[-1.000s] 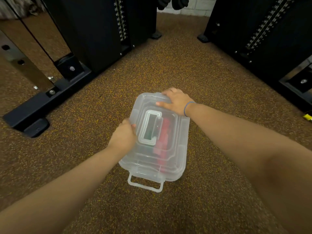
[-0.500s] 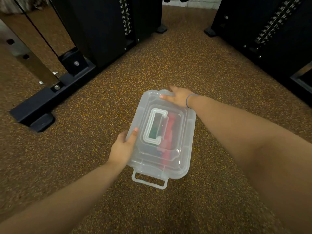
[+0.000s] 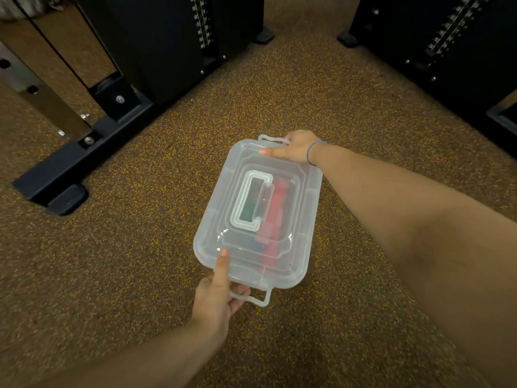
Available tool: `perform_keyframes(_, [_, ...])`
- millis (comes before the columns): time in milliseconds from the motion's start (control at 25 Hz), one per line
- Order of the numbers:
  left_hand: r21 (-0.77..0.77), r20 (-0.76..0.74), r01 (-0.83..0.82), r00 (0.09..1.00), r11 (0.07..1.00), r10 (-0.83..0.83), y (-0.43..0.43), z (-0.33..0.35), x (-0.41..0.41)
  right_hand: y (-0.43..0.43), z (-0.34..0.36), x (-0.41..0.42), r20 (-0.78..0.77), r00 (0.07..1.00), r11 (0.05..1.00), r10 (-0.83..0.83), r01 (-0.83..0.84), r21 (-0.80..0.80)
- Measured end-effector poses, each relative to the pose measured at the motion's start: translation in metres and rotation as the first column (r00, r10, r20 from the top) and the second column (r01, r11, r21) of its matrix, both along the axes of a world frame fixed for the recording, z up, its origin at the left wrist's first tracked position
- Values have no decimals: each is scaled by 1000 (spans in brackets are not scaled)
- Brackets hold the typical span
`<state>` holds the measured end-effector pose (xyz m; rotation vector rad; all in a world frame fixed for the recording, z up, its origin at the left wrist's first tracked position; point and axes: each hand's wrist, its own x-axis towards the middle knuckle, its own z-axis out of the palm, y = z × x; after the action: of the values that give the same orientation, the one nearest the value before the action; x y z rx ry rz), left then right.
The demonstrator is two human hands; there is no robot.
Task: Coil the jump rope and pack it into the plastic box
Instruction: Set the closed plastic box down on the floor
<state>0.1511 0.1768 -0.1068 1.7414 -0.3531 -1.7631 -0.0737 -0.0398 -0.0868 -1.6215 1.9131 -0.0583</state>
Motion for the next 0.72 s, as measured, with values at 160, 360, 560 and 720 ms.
perform_keyframes(160, [-94, 266, 59, 963, 994, -32, -24, 12, 6, 14, 6, -24, 12, 997, 997, -73, 73, -24])
perform_keyframes(360, [-101, 505, 267, 844, 958, -182, -78, 30, -14, 51, 14, -79, 128, 940, 939, -315, 328, -100])
perform_keyframes(560, [-244, 604, 392, 777, 887, -177, -139, 56, -95, 94, 22, -145, 224, 736, 710, -639, 676, -196])
perform_keyframes(720, [-173, 713, 571, 635, 803, -298, -180, 55, -165, 111, 22, -182, 156, 595, 550, -788, 796, -254])
